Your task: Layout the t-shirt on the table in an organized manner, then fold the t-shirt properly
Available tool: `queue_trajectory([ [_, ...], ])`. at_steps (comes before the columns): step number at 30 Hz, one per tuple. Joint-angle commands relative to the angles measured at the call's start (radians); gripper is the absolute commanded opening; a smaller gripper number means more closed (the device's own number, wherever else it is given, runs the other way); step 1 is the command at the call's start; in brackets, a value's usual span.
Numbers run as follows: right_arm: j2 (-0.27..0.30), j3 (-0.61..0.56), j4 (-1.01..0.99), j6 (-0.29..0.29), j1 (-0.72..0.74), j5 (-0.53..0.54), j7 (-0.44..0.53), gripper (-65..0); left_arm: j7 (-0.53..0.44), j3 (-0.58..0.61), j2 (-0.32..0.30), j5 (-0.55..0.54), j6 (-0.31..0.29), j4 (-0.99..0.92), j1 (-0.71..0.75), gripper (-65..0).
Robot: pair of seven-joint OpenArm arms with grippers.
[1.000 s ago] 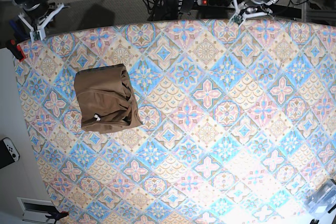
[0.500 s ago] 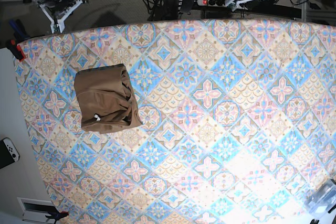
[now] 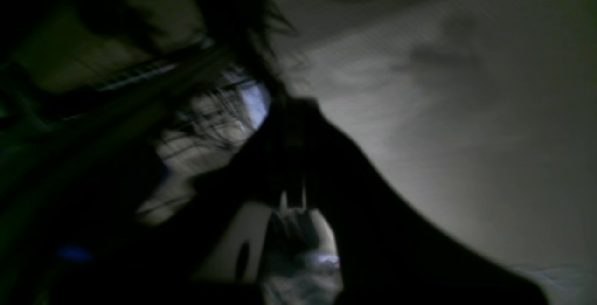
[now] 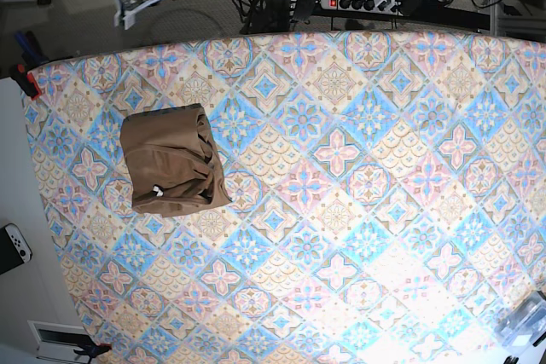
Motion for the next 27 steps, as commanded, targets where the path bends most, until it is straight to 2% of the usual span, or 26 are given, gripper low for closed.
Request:
queue_trajectory([
  [1,0.012,0.044,-0.027,0.006,0.012,-0.034,0.03,-65.0,-0.006,0.001,-0.005,0.026,0.036,-0.034,-0.011,-65.0],
  [3,0.012,0.075,-0.122,0.006,0.049,-0.125,0.112,-65.0,-0.012,0.001,-0.002,0.069,0.139,-0.099,-0.048,-65.0],
  [6,0.013,0.075,-0.266,-0.173,0.061,-0.234,0.214,-65.0,-0.007,0.001,0.007,0.086,0.24,-0.142,-0.086,-65.0],
  [9,0.016,0.075,-0.397,-0.319,0.055,-0.295,0.28,-65.0,-0.004,0.0,0.032,0.086,0.305,-0.149,-0.098,-65.0],
  [11,0.047,0.075,-0.443,-0.396,0.061,-0.304,0.303,-65.0,-0.004,0.0,0.038,0.083,0.332,-0.149,-0.1,-65.0],
  [14,0.102,0.075,-0.483,-0.541,0.055,-0.306,0.334,-65.0,-0.006,-0.002,0.061,0.083,0.38,-0.148,-0.105,-65.0],
  [18,0.101,0.075,-0.544,-0.696,0.055,-0.306,0.356,-65.0,-0.006,-0.002,0.065,0.083,0.397,-0.148,-0.105,-65.0],
  [20,0.101,0.075,-0.576,-0.73,0.055,-0.306,0.356,-65.0,-0.007,-0.002,0.076,0.086,0.397,-0.146,-0.105,-65.0],
  [27,0.101,0.075,-0.632,-0.73,0.057,-0.306,0.352,-65.0,-0.009,-0.002,0.088,0.086,0.397,-0.146,-0.106,-65.0],
])
